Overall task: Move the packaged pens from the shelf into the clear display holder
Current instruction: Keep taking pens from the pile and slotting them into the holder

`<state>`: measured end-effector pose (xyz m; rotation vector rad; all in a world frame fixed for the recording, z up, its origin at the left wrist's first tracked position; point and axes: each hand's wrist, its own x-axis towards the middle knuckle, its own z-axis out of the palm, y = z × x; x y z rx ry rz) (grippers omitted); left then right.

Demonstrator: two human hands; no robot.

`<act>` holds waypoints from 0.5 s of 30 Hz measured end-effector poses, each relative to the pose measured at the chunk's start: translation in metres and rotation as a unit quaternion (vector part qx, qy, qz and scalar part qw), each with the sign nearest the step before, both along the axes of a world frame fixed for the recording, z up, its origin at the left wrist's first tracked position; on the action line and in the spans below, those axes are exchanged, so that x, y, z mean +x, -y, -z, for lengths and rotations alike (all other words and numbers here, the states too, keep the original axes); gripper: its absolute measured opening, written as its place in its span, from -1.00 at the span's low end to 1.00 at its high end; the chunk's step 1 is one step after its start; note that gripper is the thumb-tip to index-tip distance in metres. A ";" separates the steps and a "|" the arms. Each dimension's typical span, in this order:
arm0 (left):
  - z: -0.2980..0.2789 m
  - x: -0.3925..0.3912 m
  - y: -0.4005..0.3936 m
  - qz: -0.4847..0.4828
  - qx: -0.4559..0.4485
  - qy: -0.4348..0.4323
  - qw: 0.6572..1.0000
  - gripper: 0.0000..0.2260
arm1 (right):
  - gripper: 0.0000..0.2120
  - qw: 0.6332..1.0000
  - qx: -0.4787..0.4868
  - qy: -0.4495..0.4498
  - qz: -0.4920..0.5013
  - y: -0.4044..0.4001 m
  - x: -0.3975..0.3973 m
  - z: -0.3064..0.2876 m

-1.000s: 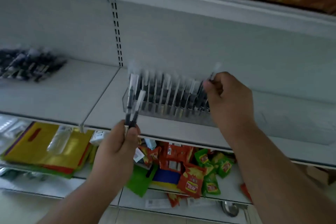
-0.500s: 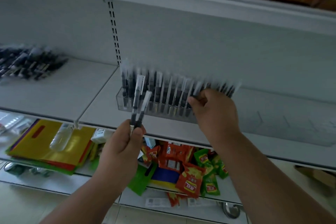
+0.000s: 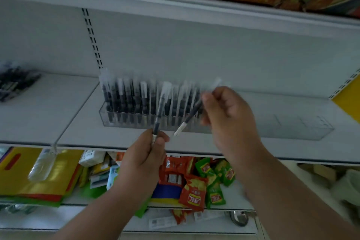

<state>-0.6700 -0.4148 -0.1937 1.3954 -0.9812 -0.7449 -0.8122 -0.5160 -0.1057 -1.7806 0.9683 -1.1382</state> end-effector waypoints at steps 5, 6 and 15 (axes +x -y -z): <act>0.003 0.003 -0.005 -0.041 0.014 0.021 0.999 -0.81 | -0.88 0.977 -0.189 -0.029 0.099 0.029 -0.015 -0.019; 0.003 0.004 -0.006 -0.038 0.015 0.024 0.999 -0.82 | -0.91 0.971 -0.211 -0.043 0.102 0.032 -0.013 -0.019; 0.000 0.011 -0.021 -0.055 0.023 0.019 0.998 -0.78 | -0.84 0.954 -0.232 -0.177 0.072 0.041 0.006 0.021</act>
